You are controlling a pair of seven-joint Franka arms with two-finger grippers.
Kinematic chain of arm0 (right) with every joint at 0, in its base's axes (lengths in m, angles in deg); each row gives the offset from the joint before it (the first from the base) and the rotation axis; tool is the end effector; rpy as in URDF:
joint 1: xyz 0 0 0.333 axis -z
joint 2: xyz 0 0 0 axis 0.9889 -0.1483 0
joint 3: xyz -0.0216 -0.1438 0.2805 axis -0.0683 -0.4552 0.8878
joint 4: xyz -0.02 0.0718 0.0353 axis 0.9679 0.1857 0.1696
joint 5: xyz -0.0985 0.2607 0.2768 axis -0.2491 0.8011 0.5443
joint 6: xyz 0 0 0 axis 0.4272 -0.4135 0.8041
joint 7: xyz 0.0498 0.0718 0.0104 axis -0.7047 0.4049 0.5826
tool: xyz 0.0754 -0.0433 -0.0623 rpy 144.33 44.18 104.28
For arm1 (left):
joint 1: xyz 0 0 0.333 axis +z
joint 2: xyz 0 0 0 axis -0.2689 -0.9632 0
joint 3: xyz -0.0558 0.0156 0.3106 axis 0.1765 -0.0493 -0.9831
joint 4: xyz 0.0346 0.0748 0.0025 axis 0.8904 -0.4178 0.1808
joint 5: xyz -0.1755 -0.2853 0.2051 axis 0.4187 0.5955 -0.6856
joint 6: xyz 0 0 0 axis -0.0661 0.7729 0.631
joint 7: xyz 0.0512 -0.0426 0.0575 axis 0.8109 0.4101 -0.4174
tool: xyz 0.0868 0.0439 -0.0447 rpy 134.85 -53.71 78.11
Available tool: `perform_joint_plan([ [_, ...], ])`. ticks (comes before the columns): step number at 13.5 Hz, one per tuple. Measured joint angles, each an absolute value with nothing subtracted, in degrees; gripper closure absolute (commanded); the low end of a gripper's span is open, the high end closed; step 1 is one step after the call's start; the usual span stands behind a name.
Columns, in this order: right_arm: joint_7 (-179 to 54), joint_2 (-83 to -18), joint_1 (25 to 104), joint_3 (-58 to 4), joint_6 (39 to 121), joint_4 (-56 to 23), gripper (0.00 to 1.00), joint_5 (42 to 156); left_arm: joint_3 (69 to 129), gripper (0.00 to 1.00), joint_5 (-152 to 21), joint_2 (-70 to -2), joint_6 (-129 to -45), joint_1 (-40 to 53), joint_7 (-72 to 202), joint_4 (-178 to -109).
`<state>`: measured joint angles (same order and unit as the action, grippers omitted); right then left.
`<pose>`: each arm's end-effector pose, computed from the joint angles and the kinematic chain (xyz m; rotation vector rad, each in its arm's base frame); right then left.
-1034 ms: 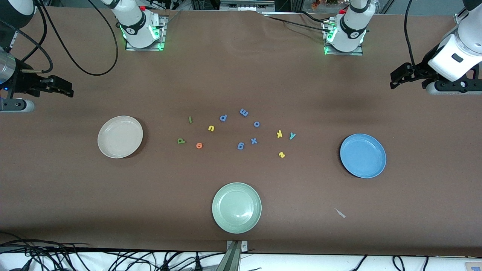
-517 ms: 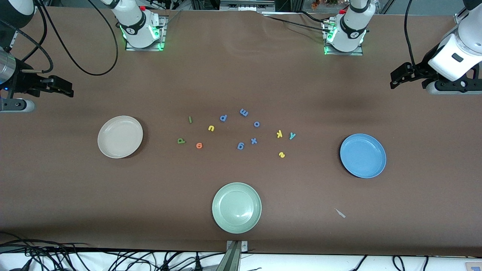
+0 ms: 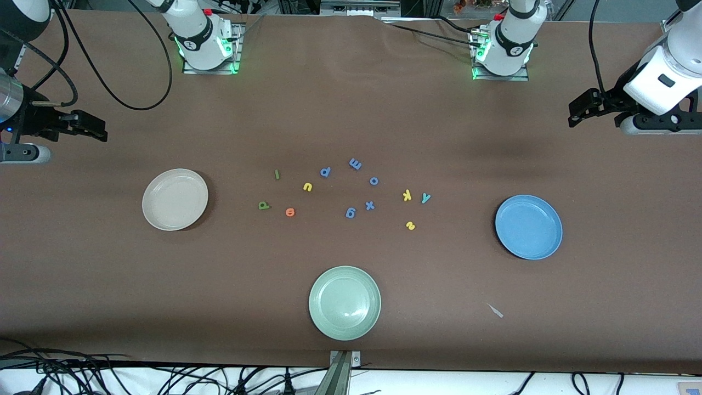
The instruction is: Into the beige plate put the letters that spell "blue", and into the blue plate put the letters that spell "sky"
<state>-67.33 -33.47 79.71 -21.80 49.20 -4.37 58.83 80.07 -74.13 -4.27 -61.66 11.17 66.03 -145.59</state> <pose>0.5746 0.0102 0.5849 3.0799 0.0429 -0.2204 0.5163 -0.0354 0.5902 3.1381 0.0436 -0.1108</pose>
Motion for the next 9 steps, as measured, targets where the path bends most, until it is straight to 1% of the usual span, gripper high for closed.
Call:
perform_joint_plan([
  [9, -67.3, -33.5, 79.7, -21.7, 49.2, -4.4, 0.0, 58.8, 80.5, 0.0, -74.1, -4.1, -61.7, 10.9, 66.0, -145.2],
])
